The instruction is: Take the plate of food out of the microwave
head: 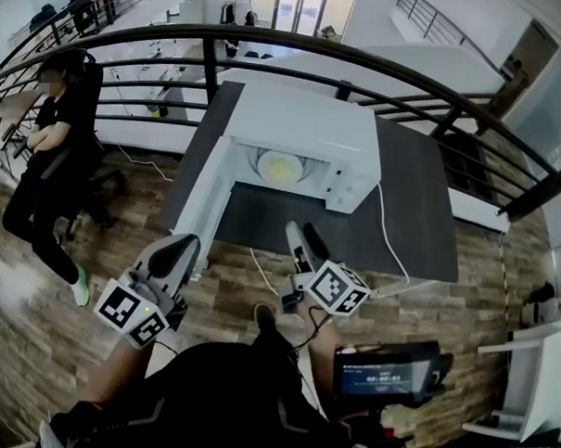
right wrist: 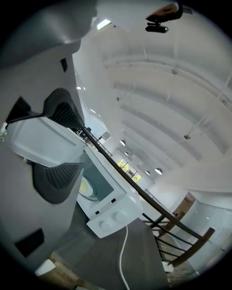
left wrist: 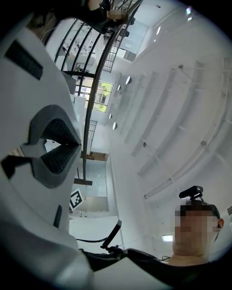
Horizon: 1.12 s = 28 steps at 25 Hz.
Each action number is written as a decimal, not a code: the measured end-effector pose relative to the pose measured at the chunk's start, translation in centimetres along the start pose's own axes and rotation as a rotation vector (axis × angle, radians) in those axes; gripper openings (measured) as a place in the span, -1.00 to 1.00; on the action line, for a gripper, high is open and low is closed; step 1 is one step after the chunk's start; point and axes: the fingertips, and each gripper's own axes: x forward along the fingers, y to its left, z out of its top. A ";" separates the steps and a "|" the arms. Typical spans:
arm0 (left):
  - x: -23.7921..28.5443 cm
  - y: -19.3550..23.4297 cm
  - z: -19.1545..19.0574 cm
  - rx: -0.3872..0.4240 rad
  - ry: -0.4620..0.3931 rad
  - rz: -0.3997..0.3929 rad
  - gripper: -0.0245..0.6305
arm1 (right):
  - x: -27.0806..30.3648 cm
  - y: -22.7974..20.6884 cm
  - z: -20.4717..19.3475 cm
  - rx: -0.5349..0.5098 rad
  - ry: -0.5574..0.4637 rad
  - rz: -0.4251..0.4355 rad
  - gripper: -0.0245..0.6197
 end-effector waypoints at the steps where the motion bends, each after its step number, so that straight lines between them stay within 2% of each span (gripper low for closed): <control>1: 1.1 0.3 0.0 0.002 0.002 0.011 -0.92 | 1.2 -1.0 0.5 0.008 0.009 0.004 -0.24; 5: 4.4 1.8 0.0 -0.003 0.002 0.068 -0.92 | 5.4 -4.6 1.7 0.055 0.047 0.016 -0.24; 9: 6.0 3.2 -0.1 0.022 0.028 0.130 -0.92 | 8.8 -7.7 1.4 0.128 0.082 0.003 -0.24; 15: 9.1 3.9 -0.5 0.016 0.036 0.200 -0.92 | 11.9 -12.6 0.7 0.241 0.149 -0.025 -0.24; 19: 11.8 3.8 -0.9 0.024 0.031 0.212 -0.92 | 13.6 -15.4 0.3 0.293 0.178 -0.044 -0.24; 23: 13.4 3.9 -1.1 0.028 0.041 0.201 -0.92 | 15.0 -17.4 -0.8 0.397 0.176 -0.073 -0.24; 28: 14.2 6.0 -0.1 0.042 0.047 0.200 -0.92 | 18.0 -19.3 -2.7 0.503 0.177 -0.131 -0.24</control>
